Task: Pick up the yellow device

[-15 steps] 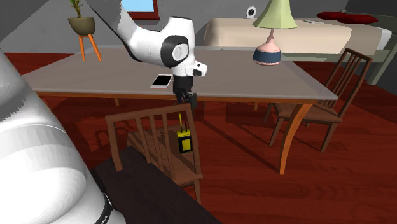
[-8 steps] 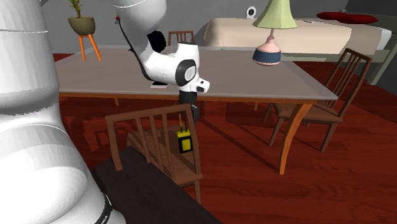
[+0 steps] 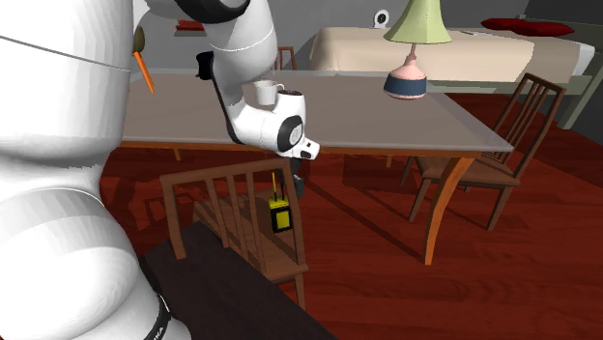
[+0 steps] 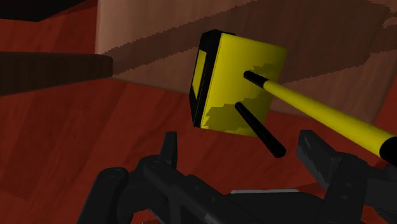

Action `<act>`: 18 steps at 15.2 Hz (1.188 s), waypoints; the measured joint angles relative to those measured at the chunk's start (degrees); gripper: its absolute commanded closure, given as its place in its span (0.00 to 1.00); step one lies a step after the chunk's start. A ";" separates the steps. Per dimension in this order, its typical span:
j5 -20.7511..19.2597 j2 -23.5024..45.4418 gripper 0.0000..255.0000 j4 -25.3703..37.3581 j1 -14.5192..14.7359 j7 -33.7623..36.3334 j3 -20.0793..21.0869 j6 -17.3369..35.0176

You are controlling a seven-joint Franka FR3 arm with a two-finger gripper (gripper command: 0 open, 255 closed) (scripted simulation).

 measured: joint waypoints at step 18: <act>-1.10 3.77 1.00 1.14 0.72 0.60 -1.11 2.64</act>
